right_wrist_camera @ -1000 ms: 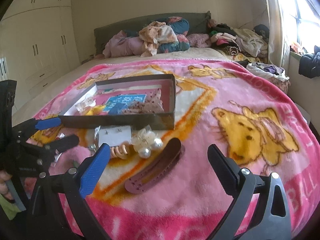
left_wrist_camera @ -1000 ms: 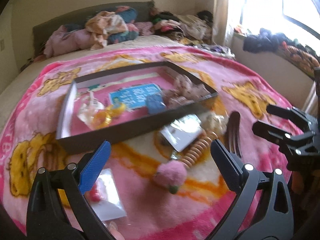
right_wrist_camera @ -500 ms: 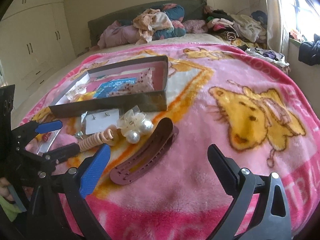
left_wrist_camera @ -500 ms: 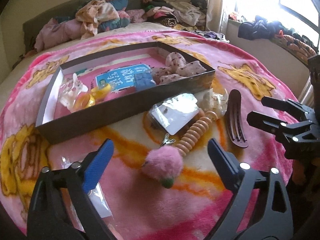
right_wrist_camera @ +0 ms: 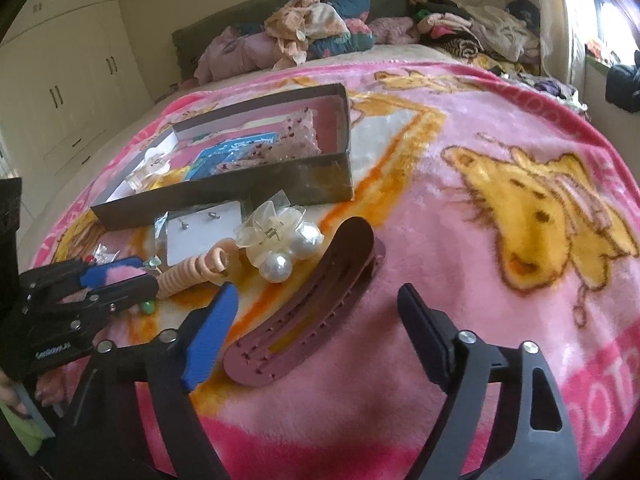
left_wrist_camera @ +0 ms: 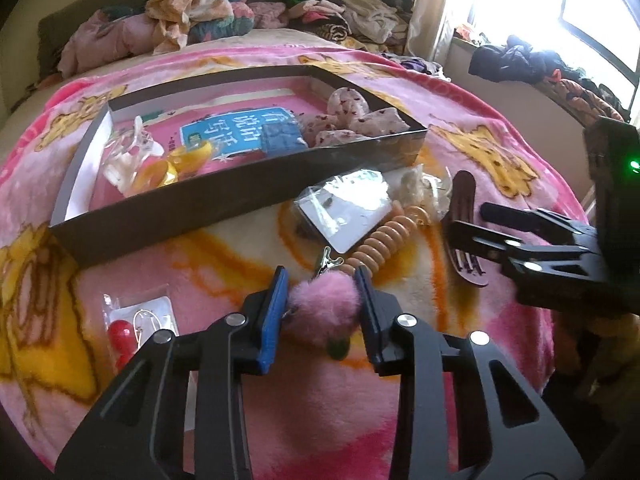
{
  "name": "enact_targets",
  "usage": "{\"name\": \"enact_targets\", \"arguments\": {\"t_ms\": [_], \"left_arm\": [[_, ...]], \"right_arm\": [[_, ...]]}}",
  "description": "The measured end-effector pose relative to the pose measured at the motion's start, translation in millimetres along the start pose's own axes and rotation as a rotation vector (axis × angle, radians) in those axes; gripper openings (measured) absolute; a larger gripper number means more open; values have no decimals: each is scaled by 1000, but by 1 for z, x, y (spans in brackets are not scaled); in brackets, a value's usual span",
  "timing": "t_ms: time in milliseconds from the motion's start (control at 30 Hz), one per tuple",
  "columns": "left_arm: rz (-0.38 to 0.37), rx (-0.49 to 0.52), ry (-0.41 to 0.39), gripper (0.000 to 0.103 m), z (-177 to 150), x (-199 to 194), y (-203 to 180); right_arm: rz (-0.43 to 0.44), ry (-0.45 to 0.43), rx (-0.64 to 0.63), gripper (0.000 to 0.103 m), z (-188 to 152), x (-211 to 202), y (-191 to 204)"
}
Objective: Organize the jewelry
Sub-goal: 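Grasp the pink pompom keychain with left tool while right tool grasps the brown comb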
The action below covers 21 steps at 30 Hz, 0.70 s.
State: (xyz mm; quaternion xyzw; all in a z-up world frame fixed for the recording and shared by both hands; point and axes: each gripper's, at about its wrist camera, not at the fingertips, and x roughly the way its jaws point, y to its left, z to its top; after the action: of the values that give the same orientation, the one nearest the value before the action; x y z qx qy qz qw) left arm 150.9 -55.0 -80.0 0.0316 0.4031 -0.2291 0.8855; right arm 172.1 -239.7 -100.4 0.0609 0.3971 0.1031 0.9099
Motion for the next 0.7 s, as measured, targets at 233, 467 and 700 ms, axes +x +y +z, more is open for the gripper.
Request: {"name": "enact_targets", "arguments": {"t_ms": [233,467,700], "left_arm": [[-7,-18,-15,24,2,-6,2],[-3,-29,-42,24,6,-15,4],[1,-36,-61,24,9,-21,5]], "right_arm": [[-81,14,-28,40,-5,8,-1],[-70,-9,44,29,-8,-8,-20],[-78,-51,82,28,-10,-29,-30]]}}
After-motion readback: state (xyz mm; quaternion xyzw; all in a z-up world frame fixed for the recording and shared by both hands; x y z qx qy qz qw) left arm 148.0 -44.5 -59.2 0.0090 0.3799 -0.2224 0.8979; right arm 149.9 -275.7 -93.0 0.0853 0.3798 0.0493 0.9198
